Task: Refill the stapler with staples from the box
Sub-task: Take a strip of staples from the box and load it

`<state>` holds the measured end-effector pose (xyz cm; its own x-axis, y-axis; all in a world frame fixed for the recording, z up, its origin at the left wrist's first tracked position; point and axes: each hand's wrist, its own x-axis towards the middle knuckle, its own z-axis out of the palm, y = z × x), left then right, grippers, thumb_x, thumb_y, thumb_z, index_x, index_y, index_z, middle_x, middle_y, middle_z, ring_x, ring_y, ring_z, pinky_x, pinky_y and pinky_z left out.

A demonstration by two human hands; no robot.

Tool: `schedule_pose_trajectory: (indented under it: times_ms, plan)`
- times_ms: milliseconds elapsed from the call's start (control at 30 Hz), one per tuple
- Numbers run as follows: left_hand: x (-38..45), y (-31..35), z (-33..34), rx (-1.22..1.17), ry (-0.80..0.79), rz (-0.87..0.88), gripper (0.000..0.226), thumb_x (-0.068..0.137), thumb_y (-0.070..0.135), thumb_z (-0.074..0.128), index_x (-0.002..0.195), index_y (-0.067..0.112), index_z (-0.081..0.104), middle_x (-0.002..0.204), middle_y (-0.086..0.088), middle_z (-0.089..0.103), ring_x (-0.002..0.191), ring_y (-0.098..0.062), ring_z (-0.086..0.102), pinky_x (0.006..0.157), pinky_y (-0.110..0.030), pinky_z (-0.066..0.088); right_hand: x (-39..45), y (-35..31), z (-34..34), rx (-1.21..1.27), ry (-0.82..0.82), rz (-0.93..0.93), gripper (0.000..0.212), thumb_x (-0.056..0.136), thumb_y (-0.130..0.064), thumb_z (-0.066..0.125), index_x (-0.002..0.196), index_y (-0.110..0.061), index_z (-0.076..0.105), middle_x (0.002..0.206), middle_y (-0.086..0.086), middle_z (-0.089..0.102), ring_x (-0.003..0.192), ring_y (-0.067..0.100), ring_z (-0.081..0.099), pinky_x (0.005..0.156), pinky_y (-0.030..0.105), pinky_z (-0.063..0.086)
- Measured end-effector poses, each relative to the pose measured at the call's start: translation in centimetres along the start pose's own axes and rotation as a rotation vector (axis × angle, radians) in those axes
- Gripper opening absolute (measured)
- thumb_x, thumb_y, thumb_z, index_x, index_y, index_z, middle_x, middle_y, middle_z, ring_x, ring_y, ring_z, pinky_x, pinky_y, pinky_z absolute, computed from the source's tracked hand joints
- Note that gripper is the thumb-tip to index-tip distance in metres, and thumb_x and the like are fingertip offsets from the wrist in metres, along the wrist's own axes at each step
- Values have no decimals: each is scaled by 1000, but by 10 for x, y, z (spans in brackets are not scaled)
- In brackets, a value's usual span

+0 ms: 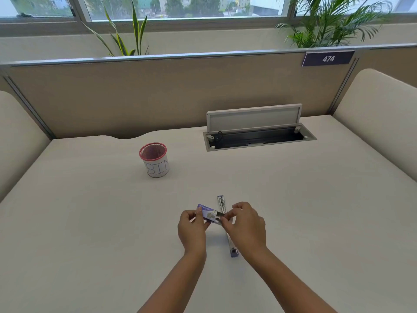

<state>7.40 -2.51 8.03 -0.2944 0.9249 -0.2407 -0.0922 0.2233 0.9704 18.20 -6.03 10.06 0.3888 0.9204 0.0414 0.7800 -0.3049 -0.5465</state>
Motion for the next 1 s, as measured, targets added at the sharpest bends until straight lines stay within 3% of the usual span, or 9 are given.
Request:
schedule_pose_trajectory:
  times_ms: [200, 300, 400, 500, 633, 767, 1000]
  plan:
    - [8, -4, -5, 3, 12, -16, 17, 91, 10, 55, 74, 6, 54, 91, -19, 61, 69, -20, 65, 49, -7, 49, 0, 3, -3, 348, 12, -8, 8, 83, -29, 62, 78, -24, 62, 105, -12, 51, 105, 6, 45, 82, 24, 39]
    - [12, -5, -9, -2, 25, -42, 18, 91, 10, 54, 73, 9, 53, 92, -16, 60, 70, -22, 65, 54, -14, 53, 3, 7, -7, 594, 24, 98, 16, 82, -15, 62, 69, -18, 54, 87, -4, 63, 83, 5, 58, 65, 11, 43]
    - [14, -5, -10, -9, 28, -57, 17, 91, 11, 54, 75, 9, 53, 93, -15, 61, 65, -15, 65, 57, -18, 53, 6, 12, -8, 770, -26, 269, 18, 80, -8, 62, 67, -9, 49, 72, 7, 68, 63, 11, 66, 69, 32, 57]
    - [16, -4, -8, -27, 31, -52, 18, 92, 11, 54, 74, 9, 53, 93, -15, 60, 65, -12, 64, 53, -12, 53, 5, 16, -7, 847, -77, 329, 14, 79, -4, 64, 71, -5, 53, 67, 5, 68, 57, 9, 68, 66, 28, 58]
    - [18, -4, -8, -31, 41, -59, 15, 92, 12, 53, 78, 7, 53, 95, -16, 61, 74, -21, 65, 55, -13, 53, 2, 14, -5, 1038, -182, 478, 10, 84, 2, 54, 85, -7, 58, 74, 9, 65, 61, 14, 65, 53, 19, 54]
    - [19, -4, -8, -40, 44, -65, 14, 92, 12, 54, 80, 5, 54, 95, -17, 61, 70, -15, 64, 54, -13, 53, 3, 8, -4, 1135, -325, 624, 19, 87, 0, 44, 90, -3, 63, 73, 9, 54, 67, 19, 58, 66, 27, 55]
    - [18, -2, -10, -60, 66, -57, 12, 91, 5, 53, 79, 7, 53, 99, -19, 57, 82, -25, 61, 50, -11, 53, -3, 2, 6, 1268, -429, 718, 13, 90, -10, 55, 82, -1, 58, 70, 8, 54, 65, 18, 58, 68, 28, 55]
